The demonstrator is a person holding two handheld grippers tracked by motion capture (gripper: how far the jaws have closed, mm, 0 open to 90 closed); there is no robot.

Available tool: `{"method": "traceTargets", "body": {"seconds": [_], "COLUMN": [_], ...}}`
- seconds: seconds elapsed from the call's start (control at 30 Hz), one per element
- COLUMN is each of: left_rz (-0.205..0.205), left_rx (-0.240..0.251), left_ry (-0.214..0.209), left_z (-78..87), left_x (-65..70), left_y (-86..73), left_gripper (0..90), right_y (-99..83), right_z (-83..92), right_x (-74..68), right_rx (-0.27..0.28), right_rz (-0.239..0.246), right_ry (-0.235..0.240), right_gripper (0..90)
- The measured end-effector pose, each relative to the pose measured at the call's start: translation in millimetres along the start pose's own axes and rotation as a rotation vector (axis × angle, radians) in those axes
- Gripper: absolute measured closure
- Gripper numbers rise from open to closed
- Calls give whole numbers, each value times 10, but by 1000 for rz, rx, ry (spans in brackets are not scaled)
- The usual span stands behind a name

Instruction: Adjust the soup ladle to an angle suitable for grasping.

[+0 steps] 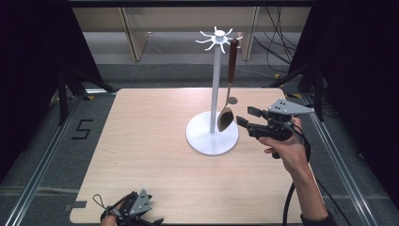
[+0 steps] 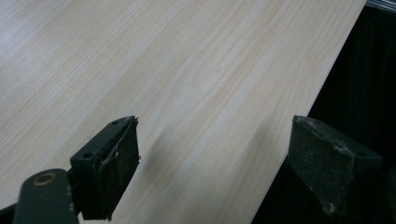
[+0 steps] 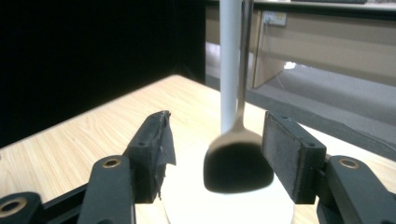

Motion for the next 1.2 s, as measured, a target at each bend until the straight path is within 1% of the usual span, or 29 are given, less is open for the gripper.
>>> {"method": "traceTargets", "body": {"seconds": [0.07, 0.1, 0.13, 0.17, 0.2, 0.23, 0.27, 0.3, 0.33, 0.4, 0.5, 0.53, 0.57, 0.6, 0.63, 0.7, 0.73, 0.8, 0.83, 0.87, 0.9, 0.93, 1.0, 1.03, 1.07, 1.1, 1.13, 1.17, 1.2], "left_rz": [0, -1, 0, 0, 0, 0, 0, -2, 0, -3, -2, -2, 2, 1, -1, -4, -3, -3, -1, -6, -10, -10, -9, -3, -3, 0, -1, 1, -6], "left_rx": [1, -1, 0, 0, 0, 0, 0, -2, -1, -3, -3, -3, -1, -2, -2, -1, -1, 1, 1, -3, -4, -5, -3, 0, -1, -2, 0, 2, 1], "left_ry": [-1, -1, 0, 0, 0, 0, -1, -1, -2, -3, -4, -4, -4, -4, -5, -8, -8, -9, -10, -12, -14, -13, -13, -12, -9, -7, -7, -10, -10], "left_z": [4, 5, 2, 1, 1, 3, 4, 5, 2, 0, 3, 3, 2, 3, 5, 4, 4, 2, 0, -5, -10, -10, -4, -1, 3, 3, 4, 3, 7], "left_x": [0, -2, -2, -1, -1, -1, -1, -3, -3, -6, -7, -7, -3, -2, -1, 0, 2, 9, 15, 13, 14, 14, 12, 12, 8, 6, 5, 7, 4], "left_y": [1, 1, 1, 0, 0, 1, 1, 1, 1, 3, 4, 5, 7, 8, 9, 16, 17, 22, 26, 28, 32, 33, 31, 30, 30, 31, 32, 32, 32], "left_gripper": [158, 158, 158, 158, 158, 158, 159, 158, 158, 158, 158, 158, 159, 158, 158, 158, 158, 158, 158, 158, 158, 158, 158, 158, 158, 158, 158, 158, 158], "right_y": [-8, -15, -28, -35, -41, -51, -62, -74, -82, -119, -150, -164, -177, -191, -210, -227, -246, -261, -273, -297, -309, -342, -363, -389, -395, -416, -426, -448, -457], "right_z": [4, 0, 1, 7, 11, 18, 23, 26, 26, 31, 22, 22, 13, 7, 8, -19, -24, -47, -51, -76, -91, -112, -123, -134, -152, -139, -149, -159, -160], "right_x": [10, 29, 22, 29, 36, 33, 42, 37, 58, 32, 52, 47, 47, 43, 17, 26, 9, 25, 21, 4, 18, 5, 12, -8, 2, -21, 1, -23, -12], "right_rx": [-8, -1, -4, -10, -8, -12, -13, -14, -15, -26, -21, -37, -28, -35, -51, -40, -57, -50, -64, -72, -75, -90, -109, -120, -103, -131, -131, -139, -143], "right_rz": [5, 26, 10, 8, 13, 2, 10, 0, 23, -7, 31, 23, 26, 27, -4, 22, 2, 37, 37, 22, 39, 32, 47, 24, 36, 17, 54, 36, 53], "right_ry": [-5, -16, -6, 0, -4, -5, -14, -15, -18, -2, -8, -6, -3, 16, 31, 49, 48, 31, 29, 39, 26, 39, 35, 41, 31, 46, 39, 50, 46], "right_gripper": [428, 427, 427, 426, 425, 425, 424, 424, 422, 422, 416, 413, 411, 409, 408, 406, 405, 400, 398, 395, 394, 393, 386, 380, 379, 378, 377, 376, 375]}}
Point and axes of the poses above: each handheld gripper's, and its own axes: z roughly backward along the jaws, y roughly out of its top, x roughly to its right, the point moved 3 cm from there along -z, roughly forward along the jaws, and after that the axes turned 14 degrees about -x, right-handed, at the moved point
